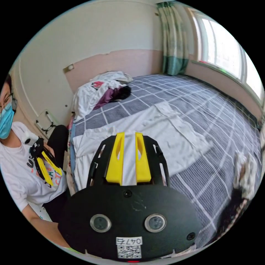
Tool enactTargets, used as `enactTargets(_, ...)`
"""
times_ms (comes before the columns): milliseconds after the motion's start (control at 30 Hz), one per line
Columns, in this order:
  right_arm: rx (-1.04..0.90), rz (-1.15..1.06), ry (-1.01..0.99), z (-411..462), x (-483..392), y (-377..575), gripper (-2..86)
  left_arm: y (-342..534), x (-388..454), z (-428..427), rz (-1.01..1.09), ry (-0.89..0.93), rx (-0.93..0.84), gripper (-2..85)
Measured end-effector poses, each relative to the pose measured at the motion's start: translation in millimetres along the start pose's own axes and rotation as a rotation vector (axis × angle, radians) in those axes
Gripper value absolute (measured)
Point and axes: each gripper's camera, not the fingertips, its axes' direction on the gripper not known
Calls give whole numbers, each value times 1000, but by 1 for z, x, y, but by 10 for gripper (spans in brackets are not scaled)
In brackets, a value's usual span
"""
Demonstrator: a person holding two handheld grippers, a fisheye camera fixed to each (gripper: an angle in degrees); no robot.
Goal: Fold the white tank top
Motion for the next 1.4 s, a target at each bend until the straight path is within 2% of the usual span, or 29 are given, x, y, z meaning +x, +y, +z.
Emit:
enactTargets(67, -25, 59, 58, -38, 8, 41, 27, -26, 26, 40, 122, -36, -90, 157)
enactTargets(133, -46, 59, 35, -76, -5, 99, 34, -43, 35, 64, 159, -6, -128, 163)
enactTargets(300, -204, -62, 26, -92, -73, 204, 56, -63, 27, 85, 52, 185, -62, 160)
enactTargets(400, -330, -112, 54, -71, -101, 250, 60, -75, 29, 98, 36, 135, -82, 139)
enactTargets(500, -454, -118, 171, -47, -109, 283, 53, -90, 51, 109, 108, 38, -103, 134)
enactTargets(633, -365, -103, 223, -59, -104, 307, 6, -110, 89, 135, 272, -106, -162, 153)
enactTargets(800, -230, -64, 174, -99, -86, 312, -2, -126, 99, 151, 312, -109, -132, 151)
enactTargets(900, -187, -84, 145, -112, -80, 309, -2, -132, 90, 152, 283, -62, -81, 109)
enactTargets(967, -207, -112, 146, -111, -77, 306, -2, -134, 78, 152, 226, -102, -50, 34)
enactTargets(1067, -230, -145, 135, -108, -65, 300, 4, -131, 59, 150, 146, -53, -40, 1)
enactTargets(1167, -130, -95, 131, -118, -29, 287, 12, -119, 42, 147, 38, -18, 1, -4)
enactTargets(1267, -35, 51, 151, -118, 41, 256, 18, -101, 34, 135, -18, -13, 86, -6)
enactTargets(1400, -21, 240, 320, -72, 154, 209, 41, -82, 34, 120, -16, -73, 164, -6)
